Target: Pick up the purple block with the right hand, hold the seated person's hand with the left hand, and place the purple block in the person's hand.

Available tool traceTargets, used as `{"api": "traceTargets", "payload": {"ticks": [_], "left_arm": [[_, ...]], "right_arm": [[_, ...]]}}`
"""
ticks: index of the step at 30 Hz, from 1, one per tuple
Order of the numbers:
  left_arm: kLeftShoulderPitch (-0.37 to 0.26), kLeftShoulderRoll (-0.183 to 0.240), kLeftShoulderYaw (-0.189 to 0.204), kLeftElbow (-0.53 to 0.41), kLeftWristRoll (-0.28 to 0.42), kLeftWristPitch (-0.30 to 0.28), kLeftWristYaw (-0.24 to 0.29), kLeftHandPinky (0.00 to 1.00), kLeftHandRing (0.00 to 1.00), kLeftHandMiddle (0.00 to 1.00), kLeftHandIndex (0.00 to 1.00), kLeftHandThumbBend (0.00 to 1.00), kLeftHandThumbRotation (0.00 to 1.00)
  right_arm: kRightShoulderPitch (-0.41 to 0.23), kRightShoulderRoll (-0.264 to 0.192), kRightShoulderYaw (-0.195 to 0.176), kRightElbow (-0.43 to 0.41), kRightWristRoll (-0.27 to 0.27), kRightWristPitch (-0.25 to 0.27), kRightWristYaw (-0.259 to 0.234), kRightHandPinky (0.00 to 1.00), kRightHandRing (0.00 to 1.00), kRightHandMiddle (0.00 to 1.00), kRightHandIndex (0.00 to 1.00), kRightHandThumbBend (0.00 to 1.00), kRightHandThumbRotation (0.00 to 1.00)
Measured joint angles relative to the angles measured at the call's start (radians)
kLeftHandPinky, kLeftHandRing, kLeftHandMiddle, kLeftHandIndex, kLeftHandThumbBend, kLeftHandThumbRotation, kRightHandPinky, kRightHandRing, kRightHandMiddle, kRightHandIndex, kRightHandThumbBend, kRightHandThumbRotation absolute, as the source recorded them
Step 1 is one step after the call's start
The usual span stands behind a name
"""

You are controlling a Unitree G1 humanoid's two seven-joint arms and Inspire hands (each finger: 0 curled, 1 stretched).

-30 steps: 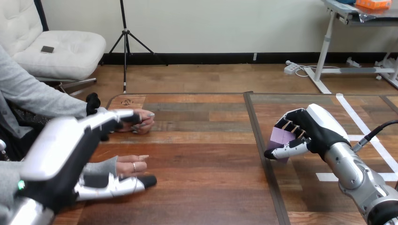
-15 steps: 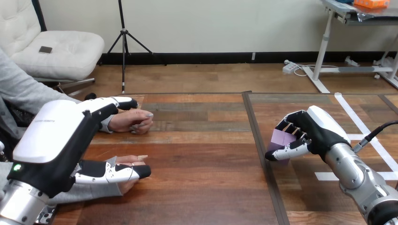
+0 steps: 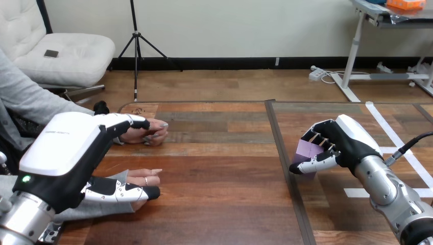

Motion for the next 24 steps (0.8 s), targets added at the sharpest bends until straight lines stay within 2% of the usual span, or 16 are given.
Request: {"api": "traceTargets", "payload": {"ticks": [14,24], "left_arm": [[-0.048,0.036,-0.052,0.097,0.061,0.043,0.011,0.71,0.78,0.81,0.79,1.0,0.48],[-0.084,0.049,-0.094,0.173,0.095,0.058,0.041,0.75,0.8,0.83,0.8,1.0,0.46]], "right_arm": [[0.0,0.0,0.0,0.0,0.0,0.003,0.0,0.41,0.46,0.49,0.5,0.71,0.0],[0.0,0.0,0.0,0.0,-0.001,0.003,0.0,0.41,0.45,0.49,0.5,0.71,0.0]]}}
